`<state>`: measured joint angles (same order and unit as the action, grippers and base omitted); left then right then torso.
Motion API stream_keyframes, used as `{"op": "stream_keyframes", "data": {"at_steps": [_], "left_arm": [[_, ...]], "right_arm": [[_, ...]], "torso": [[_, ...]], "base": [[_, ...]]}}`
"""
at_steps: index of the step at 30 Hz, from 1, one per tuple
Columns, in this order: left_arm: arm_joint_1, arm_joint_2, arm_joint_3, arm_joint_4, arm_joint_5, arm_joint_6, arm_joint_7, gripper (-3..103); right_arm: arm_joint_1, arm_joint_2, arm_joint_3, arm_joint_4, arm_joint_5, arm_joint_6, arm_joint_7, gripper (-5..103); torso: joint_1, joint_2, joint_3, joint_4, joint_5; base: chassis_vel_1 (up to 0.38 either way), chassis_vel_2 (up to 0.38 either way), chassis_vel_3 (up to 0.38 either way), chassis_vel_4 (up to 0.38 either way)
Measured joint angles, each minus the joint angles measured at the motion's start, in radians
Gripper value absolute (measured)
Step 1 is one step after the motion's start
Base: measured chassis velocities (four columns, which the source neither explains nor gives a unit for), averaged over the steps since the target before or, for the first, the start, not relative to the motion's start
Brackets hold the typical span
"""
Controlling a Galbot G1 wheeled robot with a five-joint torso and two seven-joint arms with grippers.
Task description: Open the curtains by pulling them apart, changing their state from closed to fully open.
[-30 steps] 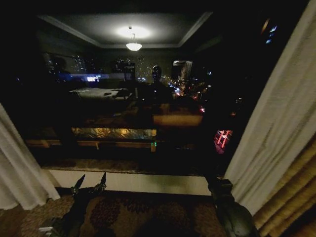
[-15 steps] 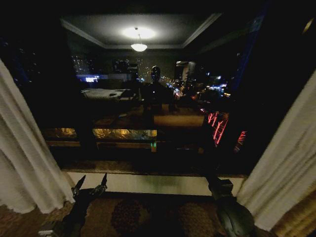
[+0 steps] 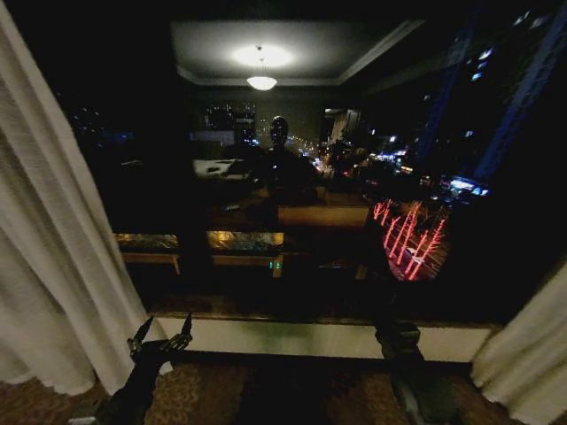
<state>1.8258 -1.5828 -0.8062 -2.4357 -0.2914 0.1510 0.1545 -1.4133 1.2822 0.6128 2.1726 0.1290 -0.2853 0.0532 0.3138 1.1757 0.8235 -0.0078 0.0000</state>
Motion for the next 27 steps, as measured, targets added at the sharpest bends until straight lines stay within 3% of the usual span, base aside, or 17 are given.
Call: {"op": "stream_keyframes", "data": {"at_steps": [27], "left_arm": [[0.003,-0.007,-0.001,0.003,0.005,-0.009,0.003,100]], "right_arm": [[0.005,-0.002,-0.002,0.007,0.013,-0.001,0.005,100]], "torso": [[0.0,0.0,0.0,-0.0001,0.0005]], "base": [[0.281,0.435,-0.28,-0.432]]}}
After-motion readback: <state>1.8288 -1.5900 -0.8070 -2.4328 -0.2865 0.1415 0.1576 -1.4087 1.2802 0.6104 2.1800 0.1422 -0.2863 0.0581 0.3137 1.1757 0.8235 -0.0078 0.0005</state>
